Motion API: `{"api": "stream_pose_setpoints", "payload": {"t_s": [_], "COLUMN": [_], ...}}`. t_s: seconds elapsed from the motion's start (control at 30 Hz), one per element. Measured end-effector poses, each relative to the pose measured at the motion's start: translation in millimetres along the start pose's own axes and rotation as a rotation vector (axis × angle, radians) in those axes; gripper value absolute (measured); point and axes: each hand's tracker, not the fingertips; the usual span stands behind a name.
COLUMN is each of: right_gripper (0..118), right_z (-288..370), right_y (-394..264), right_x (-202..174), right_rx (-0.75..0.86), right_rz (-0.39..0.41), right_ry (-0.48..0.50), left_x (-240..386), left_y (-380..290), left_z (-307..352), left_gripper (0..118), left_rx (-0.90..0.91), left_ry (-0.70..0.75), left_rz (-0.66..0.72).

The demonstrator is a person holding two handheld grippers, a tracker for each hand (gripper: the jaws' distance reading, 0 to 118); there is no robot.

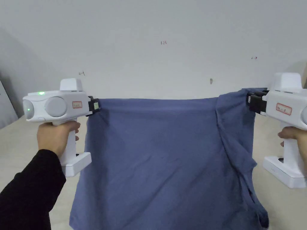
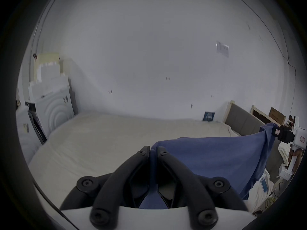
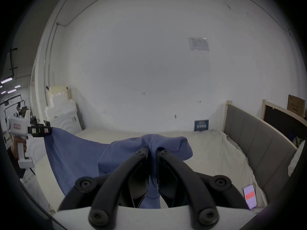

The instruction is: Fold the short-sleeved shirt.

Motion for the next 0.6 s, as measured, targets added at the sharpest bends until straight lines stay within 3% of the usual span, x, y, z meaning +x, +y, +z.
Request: {"api": "stream_pose_setpoints", "payload": {"t_s": [0.27,0.6], "right_gripper": [6,6], "right_z": [-37,-88], "right_y": [89,178], "right_x": [5,30], "right_rx": [0.140,0.253], "right_rz": [-0.026,0.045], "right_ry": [0.002,-0.050], "left_x": [14,46], "left_y": [90,162], "left_z": [-14,-72], "left_gripper": [6,5], "left_rx": [0.106,0.181], "left_ry": [0.042,0.070], "left_rz": [-0.054,-0.142]}}
